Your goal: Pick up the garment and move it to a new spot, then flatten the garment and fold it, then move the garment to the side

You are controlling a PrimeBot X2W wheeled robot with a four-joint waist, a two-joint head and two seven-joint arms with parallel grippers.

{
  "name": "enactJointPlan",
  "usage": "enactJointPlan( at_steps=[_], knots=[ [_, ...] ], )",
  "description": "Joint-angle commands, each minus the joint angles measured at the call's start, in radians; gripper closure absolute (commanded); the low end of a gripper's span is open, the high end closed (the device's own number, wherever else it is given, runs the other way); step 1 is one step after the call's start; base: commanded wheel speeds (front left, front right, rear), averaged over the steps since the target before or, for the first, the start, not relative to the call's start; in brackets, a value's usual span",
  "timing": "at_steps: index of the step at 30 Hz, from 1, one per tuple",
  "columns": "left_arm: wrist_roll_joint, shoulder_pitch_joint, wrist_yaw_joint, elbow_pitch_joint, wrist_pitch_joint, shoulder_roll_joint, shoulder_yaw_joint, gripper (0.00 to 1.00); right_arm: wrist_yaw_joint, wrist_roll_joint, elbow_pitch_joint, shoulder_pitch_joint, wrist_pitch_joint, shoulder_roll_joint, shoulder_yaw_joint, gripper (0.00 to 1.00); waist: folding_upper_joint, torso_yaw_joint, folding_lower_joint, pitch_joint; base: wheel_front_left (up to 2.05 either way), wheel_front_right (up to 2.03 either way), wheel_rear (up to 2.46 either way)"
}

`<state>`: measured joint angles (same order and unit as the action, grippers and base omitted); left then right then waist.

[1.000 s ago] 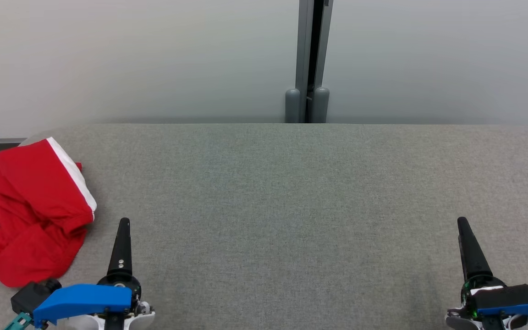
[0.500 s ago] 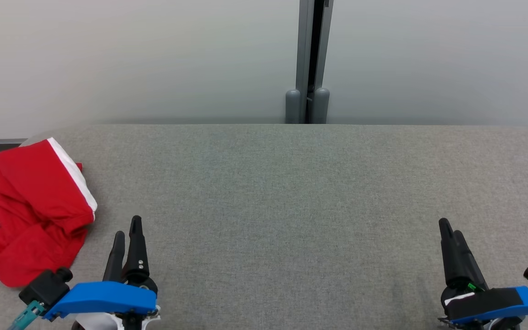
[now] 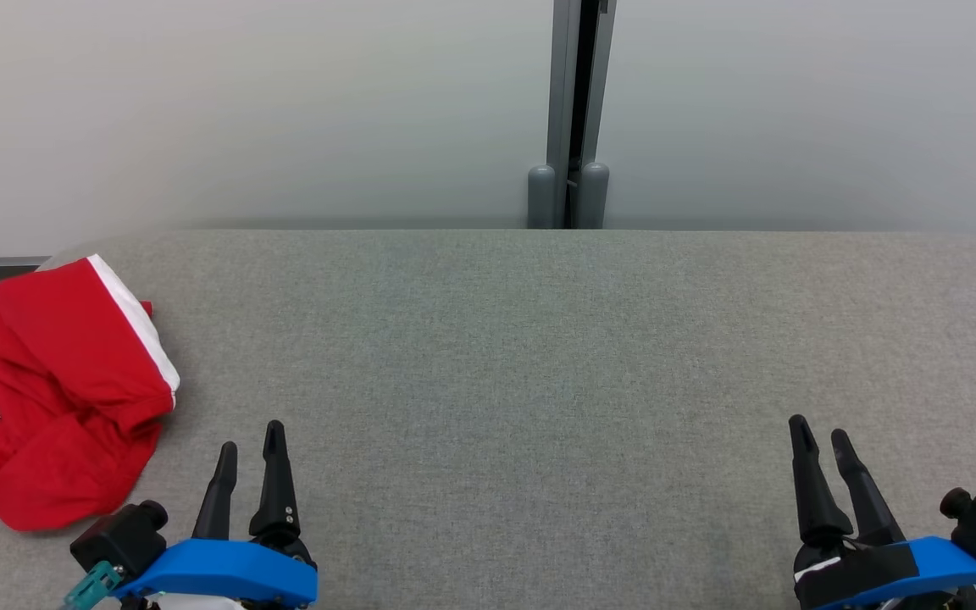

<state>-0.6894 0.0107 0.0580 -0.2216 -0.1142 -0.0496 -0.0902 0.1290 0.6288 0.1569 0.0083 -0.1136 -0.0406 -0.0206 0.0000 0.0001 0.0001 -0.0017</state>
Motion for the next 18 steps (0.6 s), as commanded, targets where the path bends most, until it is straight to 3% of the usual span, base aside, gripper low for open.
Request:
enactJointPlan(
  at_steps=[1,18],
  knots=[
    [0.036,0.008,0.002,0.004,-0.011,-0.005,-0.007,0.00,0.002,-0.041,-0.004,0.004,-0.012,-0.008,0.002,0.00,0.0000,0.000,-0.0001,0.000,0.00,0.00,0.00],
    [0.180,0.010,0.004,-0.061,-0.057,-0.004,-0.021,0.00,0.002,-0.242,0.017,0.011,-0.058,-0.010,0.005,0.00,0.0000,0.000,-0.0001,-0.001,0.00,0.00,0.00]
  ],
)
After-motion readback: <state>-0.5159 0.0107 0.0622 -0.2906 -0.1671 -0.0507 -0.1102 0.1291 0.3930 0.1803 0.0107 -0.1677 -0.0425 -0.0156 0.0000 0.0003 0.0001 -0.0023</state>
